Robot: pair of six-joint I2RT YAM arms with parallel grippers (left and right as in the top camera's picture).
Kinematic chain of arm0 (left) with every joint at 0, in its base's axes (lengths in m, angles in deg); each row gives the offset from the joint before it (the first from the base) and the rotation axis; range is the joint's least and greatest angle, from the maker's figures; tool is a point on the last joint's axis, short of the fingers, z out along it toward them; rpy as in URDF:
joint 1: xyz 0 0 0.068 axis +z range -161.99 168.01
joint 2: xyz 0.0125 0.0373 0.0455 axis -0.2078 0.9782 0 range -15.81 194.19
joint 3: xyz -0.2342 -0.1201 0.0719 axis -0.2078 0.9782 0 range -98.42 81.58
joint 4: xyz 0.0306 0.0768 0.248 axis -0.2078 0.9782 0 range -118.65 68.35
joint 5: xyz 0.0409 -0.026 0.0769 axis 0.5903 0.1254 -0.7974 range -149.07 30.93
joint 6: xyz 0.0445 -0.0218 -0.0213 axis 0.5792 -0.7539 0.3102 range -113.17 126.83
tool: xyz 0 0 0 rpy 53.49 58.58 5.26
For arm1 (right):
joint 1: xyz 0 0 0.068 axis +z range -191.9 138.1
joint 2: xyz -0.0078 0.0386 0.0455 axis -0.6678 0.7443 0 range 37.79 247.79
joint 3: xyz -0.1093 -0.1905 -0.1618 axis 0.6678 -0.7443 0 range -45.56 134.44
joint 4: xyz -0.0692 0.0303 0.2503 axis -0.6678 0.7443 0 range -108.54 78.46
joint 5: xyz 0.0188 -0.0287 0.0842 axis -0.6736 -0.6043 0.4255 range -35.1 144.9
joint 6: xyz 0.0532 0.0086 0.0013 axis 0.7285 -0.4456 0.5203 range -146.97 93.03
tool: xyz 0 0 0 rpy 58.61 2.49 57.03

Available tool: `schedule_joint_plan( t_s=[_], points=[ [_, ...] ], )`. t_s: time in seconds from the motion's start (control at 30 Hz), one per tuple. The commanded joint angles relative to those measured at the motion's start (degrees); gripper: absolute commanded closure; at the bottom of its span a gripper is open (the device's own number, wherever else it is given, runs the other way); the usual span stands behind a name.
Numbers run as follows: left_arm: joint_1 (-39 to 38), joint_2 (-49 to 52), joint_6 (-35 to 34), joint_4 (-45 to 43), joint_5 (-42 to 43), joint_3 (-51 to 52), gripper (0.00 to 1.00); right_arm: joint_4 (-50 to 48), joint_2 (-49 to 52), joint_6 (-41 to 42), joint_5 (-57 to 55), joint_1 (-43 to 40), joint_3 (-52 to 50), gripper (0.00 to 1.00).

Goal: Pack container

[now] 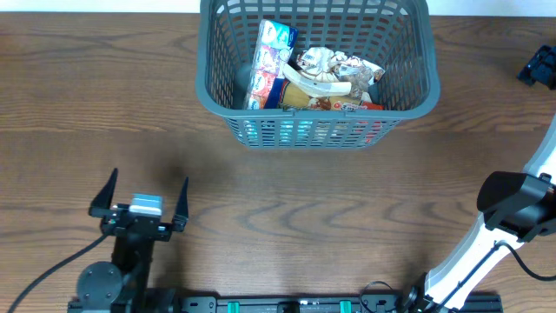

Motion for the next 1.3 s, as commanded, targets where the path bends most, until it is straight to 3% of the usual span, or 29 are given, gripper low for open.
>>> schedule_joint_plan(
  t_s=[0.0,0.27,0.53,1.27],
  points=[
    [1.42,-1.88,-0.2,-1.6,1.51,2.91,0.01,0.0,0.11,0.79,-0.76,-0.04,-0.24,0.01],
    [4.48,-1.97,-2.45,-0.63,1.53,6.16,0.01,0.0,0.11,0.79,-0.76,-0.04,-0.24,0.01],
    [4.92,-1.97,-11.1,5.73,1.6,9.73,0.01,0.0,0.11,0.79,-0.76,-0.04,-0.24,0.01],
    [5.07,-1.95,-12.39,9.86,1.2,12.57,0.01,0.0,0.11,0.79,-0.76,-0.04,-0.24,0.01]
  ],
)
